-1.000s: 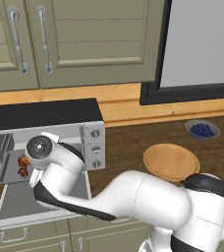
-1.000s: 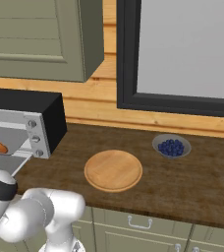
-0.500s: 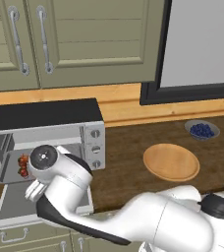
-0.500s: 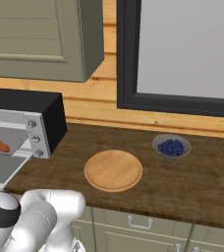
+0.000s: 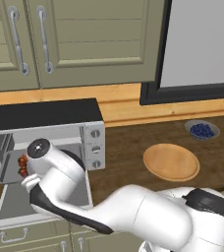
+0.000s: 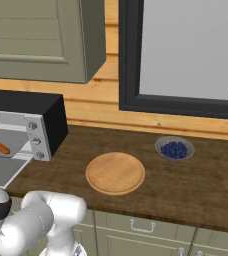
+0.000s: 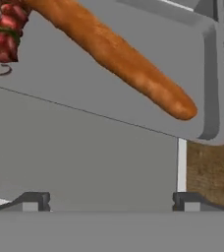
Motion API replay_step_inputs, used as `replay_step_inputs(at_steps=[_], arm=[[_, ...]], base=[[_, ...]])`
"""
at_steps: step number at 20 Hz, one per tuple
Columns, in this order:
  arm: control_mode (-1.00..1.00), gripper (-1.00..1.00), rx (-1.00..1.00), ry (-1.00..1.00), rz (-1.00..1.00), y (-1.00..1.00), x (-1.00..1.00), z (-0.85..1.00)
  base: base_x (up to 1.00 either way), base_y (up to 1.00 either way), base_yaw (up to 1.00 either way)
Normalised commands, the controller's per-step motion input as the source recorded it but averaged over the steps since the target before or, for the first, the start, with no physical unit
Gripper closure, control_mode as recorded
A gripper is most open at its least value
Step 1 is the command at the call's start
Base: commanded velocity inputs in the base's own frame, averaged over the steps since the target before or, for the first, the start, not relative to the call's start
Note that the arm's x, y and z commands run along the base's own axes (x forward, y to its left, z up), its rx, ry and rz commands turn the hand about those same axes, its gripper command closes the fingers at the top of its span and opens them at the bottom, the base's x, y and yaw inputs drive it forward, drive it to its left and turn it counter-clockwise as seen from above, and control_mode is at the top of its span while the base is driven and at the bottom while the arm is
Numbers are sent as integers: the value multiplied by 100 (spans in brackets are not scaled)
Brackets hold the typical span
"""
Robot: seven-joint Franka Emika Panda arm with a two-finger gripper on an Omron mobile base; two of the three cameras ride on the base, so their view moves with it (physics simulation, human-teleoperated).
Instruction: Pick up the kebab skewer and baguette bread, and place them inside the toaster oven. Close the toaster oven door and start by setting the timer.
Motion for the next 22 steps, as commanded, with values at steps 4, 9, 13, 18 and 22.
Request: replay_step_inputs(at_steps=[4,9,13,18,22], arm=[[-100,-100,20,22,-51,0,4,-38],[-100,-100,15,5,-33,0,13,-46],[-100,-100,6,0,-16,0,18,-38],[-100,-100,3,0,-12,0,44,-30],[-100,-100,1,0,-15,0,83,-8]], base=[[0,0,0],[0,0,0],[0,0,0],[0,0,0],[0,0,0]])
